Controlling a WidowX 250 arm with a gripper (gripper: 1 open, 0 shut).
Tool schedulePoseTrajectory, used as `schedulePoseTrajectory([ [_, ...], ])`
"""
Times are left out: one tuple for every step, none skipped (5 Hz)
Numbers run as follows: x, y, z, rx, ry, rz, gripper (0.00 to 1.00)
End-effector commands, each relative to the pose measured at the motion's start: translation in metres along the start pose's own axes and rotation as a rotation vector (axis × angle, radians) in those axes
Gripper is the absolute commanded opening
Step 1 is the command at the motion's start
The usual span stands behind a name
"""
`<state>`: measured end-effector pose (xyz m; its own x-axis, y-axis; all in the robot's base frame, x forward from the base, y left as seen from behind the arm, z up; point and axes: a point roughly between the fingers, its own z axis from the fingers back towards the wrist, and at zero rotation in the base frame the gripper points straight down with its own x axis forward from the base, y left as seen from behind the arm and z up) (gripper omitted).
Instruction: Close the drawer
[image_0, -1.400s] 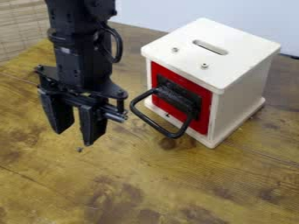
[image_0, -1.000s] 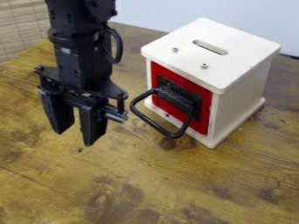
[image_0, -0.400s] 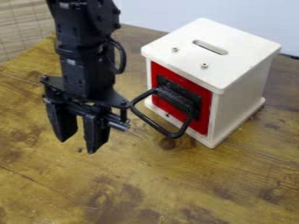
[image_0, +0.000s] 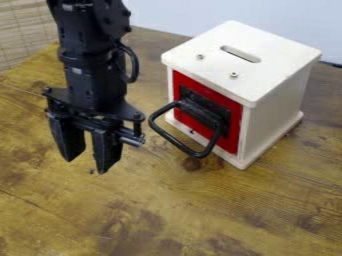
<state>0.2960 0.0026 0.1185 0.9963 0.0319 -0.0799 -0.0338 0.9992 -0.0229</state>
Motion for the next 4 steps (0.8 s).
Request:
schedulePoseTrajectory([
  [0.004,0.001,0.024,-0.003,-0.079,0.017,1.00],
  [0.001,-0.004,0.030,0.001,-0.097,0.013,1.00],
  [-0.002,-0.008,0.037,0.006,-0.116,0.008,1.00],
  [-0.005,-0.013,0.044,0.010,-0.138,0.000,1.00],
])
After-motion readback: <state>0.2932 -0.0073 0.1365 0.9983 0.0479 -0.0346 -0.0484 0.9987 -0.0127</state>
